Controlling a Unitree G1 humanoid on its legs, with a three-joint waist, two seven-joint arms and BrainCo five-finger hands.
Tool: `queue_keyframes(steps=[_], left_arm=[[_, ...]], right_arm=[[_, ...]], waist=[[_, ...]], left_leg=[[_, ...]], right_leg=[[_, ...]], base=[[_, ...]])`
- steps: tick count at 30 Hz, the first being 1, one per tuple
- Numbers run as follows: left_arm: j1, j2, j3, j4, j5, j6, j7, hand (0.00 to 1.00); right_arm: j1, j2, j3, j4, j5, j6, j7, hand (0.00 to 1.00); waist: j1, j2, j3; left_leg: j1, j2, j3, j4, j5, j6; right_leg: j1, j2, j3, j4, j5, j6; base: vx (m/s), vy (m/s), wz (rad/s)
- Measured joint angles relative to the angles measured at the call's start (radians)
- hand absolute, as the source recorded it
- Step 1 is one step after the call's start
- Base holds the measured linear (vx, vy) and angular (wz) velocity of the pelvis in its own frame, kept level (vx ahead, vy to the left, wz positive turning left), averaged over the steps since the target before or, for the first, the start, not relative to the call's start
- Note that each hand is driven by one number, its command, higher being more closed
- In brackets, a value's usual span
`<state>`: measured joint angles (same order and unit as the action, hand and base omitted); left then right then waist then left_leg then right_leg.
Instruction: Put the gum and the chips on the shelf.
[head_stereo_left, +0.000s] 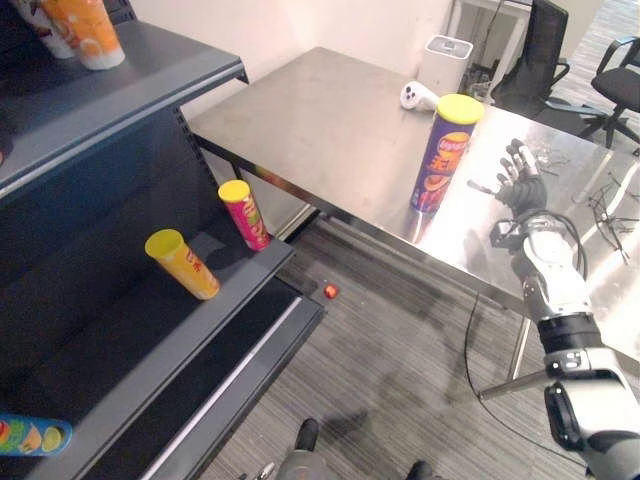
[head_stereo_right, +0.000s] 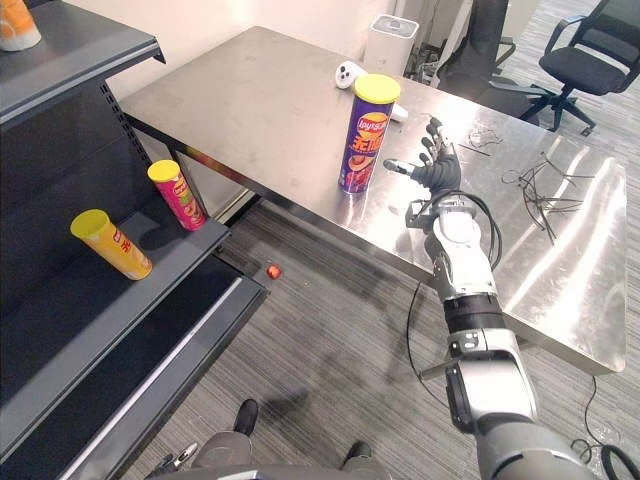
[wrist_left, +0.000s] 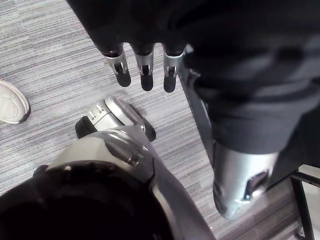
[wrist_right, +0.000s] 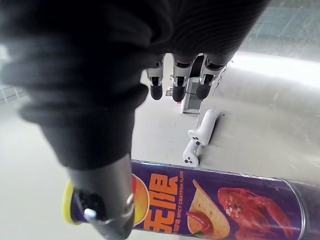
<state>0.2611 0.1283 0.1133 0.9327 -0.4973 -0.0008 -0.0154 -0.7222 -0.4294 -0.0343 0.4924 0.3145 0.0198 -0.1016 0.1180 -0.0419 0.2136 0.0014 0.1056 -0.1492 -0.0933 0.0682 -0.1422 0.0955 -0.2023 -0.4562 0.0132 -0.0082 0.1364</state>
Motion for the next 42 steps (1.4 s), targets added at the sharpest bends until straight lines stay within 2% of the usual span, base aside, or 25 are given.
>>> queue_keyframes(steps=[5,11,16,22,27,37,38,42], left_arm=[[-0.001,0.002,-0.006,-0.013,0.000,0.001,-0.003,0.00],[-0.001,0.010,-0.007,-0.019,0.000,0.001,-0.012,0.00],[-0.002,0.021,-0.011,-0.024,0.000,0.002,-0.014,0.00],[-0.002,0.027,-0.029,-0.027,-0.002,0.001,-0.016,0.00],[-0.003,0.027,-0.032,-0.036,-0.002,0.002,-0.029,0.00],[-0.003,0.030,-0.040,-0.066,-0.010,0.000,-0.031,0.00],[-0.003,0.030,-0.040,-0.066,-0.010,-0.003,-0.030,0.00],[-0.003,0.031,-0.049,-0.070,-0.010,-0.011,-0.030,0.00]], right_arm=[[-0.049,-0.064,0.002,0.037,-0.001,0.002,0.001,0.00],[-0.128,-0.106,0.004,0.040,-0.002,0.002,-0.001,0.00],[-0.144,-0.108,0.005,0.087,-0.001,0.005,-0.003,0.00],[-0.183,-0.111,0.016,0.114,0.000,0.022,-0.012,0.00],[-0.209,-0.156,0.037,0.149,0.001,0.025,-0.024,0.00],[-0.236,-0.156,0.044,0.193,0.008,0.034,-0.027,0.00],[-0.237,-0.156,0.044,0.194,0.014,0.034,-0.028,1.00],[-0.237,-0.156,0.044,0.206,0.018,0.033,-0.040,1.00]], waist=[[0.025,0.000,0.016],[0.034,-0.008,0.048],[0.051,-0.021,0.056],[0.058,-0.022,0.067],[0.078,-0.023,0.090],[0.084,-0.029,0.122],[0.083,-0.029,0.126],[0.088,-0.029,0.134]], left_leg=[[-0.002,-0.004,-0.006,0.000,0.004,0.005],[-0.021,-0.002,-0.019,-0.006,0.006,0.018],[-0.033,-0.004,-0.026,0.000,0.019,0.018],[-0.044,-0.012,-0.038,-0.001,0.023,0.020],[-0.052,-0.012,-0.044,0.000,0.030,0.023],[-0.067,-0.021,-0.055,0.000,0.038,0.027],[-0.066,-0.023,-0.057,0.000,0.038,0.028],[-0.068,-0.030,-0.061,0.000,0.040,0.033]], right_leg=[[-0.001,-0.006,-0.002,0.013,-0.001,0.000],[-0.018,-0.008,-0.007,0.038,-0.014,0.004],[-0.040,-0.014,-0.006,0.064,-0.019,-0.003],[-0.055,-0.028,-0.006,0.105,-0.041,-0.001],[-0.074,-0.034,-0.006,0.134,-0.051,-0.005],[-0.104,-0.056,-0.008,0.197,-0.083,-0.003],[-0.105,-0.059,-0.009,0.204,-0.086,-0.003],[-0.110,-0.069,-0.010,0.219,-0.093,-0.001]], base=[[-0.02,0.002,0.04],[-0.06,-0.011,0.06],[0.01,-0.005,0.04],[-0.02,-0.005,0.07],[-0.02,-0.006,0.02],[-0.01,-0.012,0.04],[0.00,-0.021,0.06],[-0.01,-0.010,0.04]])
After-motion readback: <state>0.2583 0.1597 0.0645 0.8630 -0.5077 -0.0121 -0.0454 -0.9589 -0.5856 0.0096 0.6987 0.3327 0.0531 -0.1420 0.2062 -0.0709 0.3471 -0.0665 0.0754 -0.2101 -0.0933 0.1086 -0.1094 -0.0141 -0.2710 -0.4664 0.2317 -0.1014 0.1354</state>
